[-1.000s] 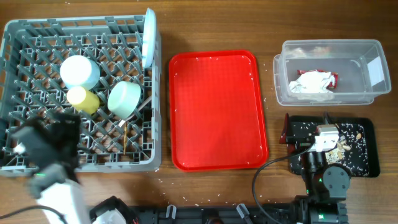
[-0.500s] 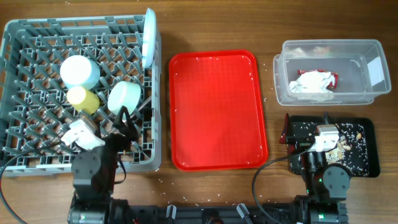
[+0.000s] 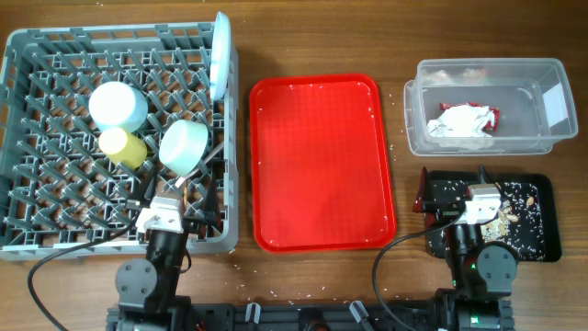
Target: Sort waste into correct bins and load items into the dishwasher rack
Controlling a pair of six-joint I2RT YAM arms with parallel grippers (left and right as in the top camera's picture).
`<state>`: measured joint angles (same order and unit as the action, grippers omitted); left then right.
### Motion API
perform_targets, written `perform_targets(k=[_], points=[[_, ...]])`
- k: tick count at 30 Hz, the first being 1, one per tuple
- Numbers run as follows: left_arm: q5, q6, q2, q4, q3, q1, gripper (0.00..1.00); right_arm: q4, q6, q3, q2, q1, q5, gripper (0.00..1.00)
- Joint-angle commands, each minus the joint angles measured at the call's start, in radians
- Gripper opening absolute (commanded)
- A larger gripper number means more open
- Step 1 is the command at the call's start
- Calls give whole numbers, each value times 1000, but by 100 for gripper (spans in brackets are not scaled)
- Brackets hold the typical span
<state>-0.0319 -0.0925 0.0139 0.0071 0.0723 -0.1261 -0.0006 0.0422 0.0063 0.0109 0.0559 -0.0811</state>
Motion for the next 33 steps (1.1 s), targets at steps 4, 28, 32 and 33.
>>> perform_targets(k=[4, 28, 32, 33], points=[[166, 536, -11, -19, -67, 82, 100, 2, -16, -1, -7, 3, 10, 100], [44, 309, -10, -80, -67, 99, 100, 2, -16, -1, -6, 3, 10, 100], [44, 309, -10, -80, -67, 99, 100, 2, -16, -1, -6, 3, 10, 100], [44, 309, -10, -80, -67, 99, 100, 3, -16, -1, -6, 3, 10, 100]])
